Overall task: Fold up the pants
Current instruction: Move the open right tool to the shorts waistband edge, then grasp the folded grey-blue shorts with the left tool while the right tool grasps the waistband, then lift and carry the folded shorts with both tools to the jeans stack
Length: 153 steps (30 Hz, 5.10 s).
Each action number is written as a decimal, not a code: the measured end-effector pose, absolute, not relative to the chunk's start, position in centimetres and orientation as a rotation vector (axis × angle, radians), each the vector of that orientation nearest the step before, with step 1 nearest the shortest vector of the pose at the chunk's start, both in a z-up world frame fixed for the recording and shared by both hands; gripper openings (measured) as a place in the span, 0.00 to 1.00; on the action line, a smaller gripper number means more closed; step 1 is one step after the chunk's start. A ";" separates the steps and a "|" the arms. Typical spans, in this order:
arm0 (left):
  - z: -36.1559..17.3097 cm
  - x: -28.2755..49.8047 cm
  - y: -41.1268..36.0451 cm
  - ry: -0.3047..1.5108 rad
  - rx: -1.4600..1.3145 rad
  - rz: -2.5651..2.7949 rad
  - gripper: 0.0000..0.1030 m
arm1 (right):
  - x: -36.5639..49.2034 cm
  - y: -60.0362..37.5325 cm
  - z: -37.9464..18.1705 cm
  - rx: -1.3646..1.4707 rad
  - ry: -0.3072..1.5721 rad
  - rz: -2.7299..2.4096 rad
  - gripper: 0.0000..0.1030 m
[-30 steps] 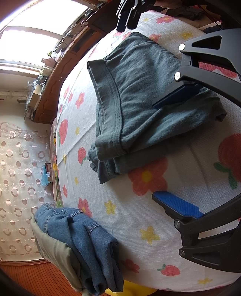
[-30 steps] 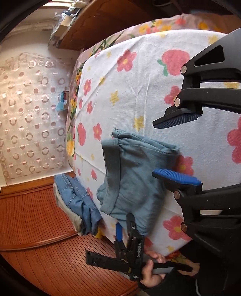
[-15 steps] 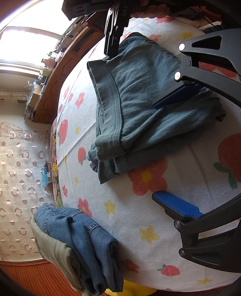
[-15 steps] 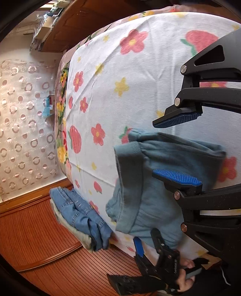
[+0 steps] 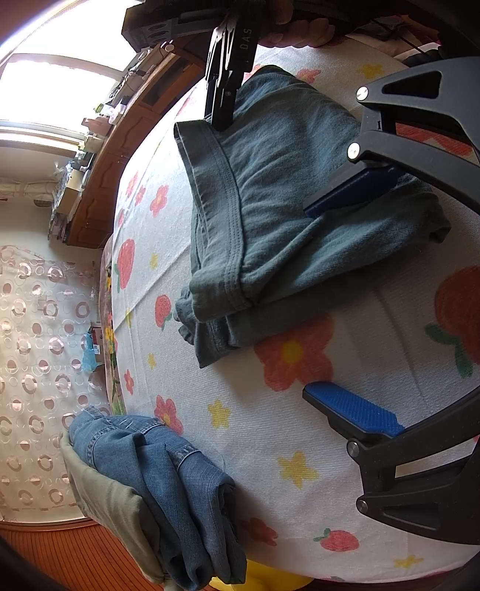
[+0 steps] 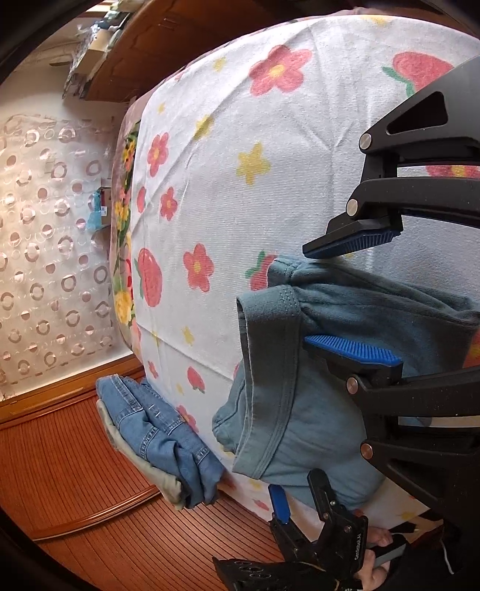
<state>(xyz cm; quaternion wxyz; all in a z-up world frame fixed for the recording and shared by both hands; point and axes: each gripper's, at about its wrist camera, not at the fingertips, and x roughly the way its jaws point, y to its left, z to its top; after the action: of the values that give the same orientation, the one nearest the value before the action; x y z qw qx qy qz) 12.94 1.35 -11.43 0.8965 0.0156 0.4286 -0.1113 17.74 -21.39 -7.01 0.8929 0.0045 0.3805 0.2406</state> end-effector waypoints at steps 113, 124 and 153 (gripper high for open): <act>2.9 15.6 9.5 0.522 -0.048 -0.152 0.20 | 22.8 -14.9 4.1 -0.197 0.405 0.696 0.05; 4.8 18.9 13.6 0.476 -0.072 -0.102 0.20 | 28.3 -11.8 5.2 -0.235 0.332 0.744 0.05; 0.8 20.8 20.5 0.487 -0.242 0.117 0.20 | 39.3 -0.1 3.8 -0.471 0.297 0.918 0.05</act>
<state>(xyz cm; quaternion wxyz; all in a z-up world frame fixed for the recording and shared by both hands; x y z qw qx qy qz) 20.80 20.45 0.81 0.9616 -0.1194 0.2403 0.0578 39.33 -0.12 3.81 0.8594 -0.2242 0.1417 0.4372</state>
